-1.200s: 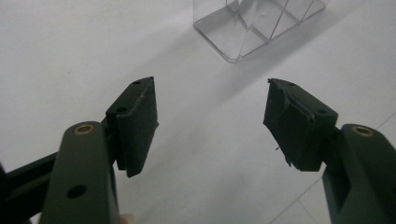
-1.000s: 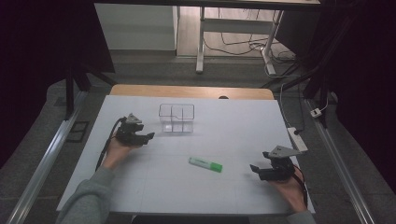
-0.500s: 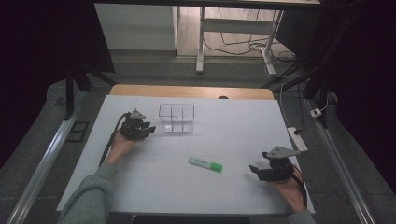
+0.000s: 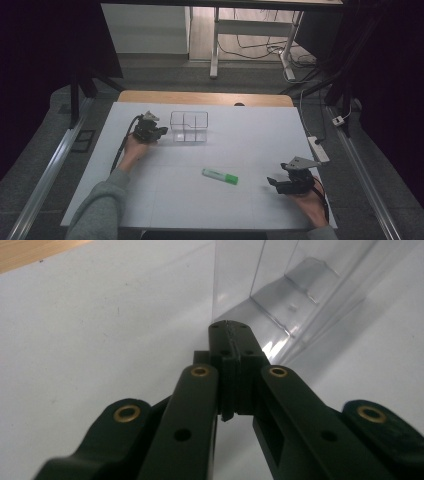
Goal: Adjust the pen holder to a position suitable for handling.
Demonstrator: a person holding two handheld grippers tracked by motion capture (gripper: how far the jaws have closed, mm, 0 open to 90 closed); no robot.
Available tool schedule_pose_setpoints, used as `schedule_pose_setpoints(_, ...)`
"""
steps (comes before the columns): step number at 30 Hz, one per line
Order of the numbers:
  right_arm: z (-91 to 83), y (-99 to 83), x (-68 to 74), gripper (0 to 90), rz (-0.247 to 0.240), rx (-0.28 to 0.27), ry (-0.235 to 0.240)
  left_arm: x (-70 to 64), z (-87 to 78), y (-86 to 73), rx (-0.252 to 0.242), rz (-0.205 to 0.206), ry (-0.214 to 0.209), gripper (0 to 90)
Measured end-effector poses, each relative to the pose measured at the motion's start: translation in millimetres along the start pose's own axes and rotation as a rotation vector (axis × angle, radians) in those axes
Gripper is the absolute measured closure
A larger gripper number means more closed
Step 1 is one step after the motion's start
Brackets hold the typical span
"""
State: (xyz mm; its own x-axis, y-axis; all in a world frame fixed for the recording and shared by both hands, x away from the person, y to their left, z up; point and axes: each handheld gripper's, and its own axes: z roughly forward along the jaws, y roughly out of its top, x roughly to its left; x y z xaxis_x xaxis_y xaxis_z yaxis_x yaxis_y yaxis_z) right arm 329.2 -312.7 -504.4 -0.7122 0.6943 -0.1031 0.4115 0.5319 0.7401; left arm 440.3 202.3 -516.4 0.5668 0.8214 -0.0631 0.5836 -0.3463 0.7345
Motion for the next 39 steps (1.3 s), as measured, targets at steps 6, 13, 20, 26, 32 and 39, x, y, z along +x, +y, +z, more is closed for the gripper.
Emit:
schedule_pose_setpoints(6,0.5,0.5,0.8,22.2,-0.007,0.004,-0.002,0.7,5.7,4.9,-0.01,-0.006,-0.007,88.8)
schedule_pose_setpoints(13,-0.5,-1.3,0.9,22.3,-0.001,0.007,-0.014,1.2,15.9,7.7,0.001,-0.003,-0.015,88.8)
schedule_pose_setpoints(20,-3.7,-5.2,2.7,22.3,-0.006,0.017,-0.018,0.9,21.6,10.4,0.012,-0.008,-0.005,88.8)
schedule_pose_setpoints(26,-6.1,-7.6,2.1,22.3,0.002,0.023,-0.023,-4.0,25.7,14.0,0.015,0.005,0.0,88.8)
schedule_pose_setpoints(32,-7.1,-7.6,2.0,22.4,0.005,0.019,-0.021,-11.5,28.6,18.7,0.012,0.024,-0.006,88.8)
schedule_pose_setpoints(39,-5.0,-7.6,2.0,22.5,0.004,0.028,-0.021,-22.1,36.3,24.1,0.02,0.043,-0.021,88.8)
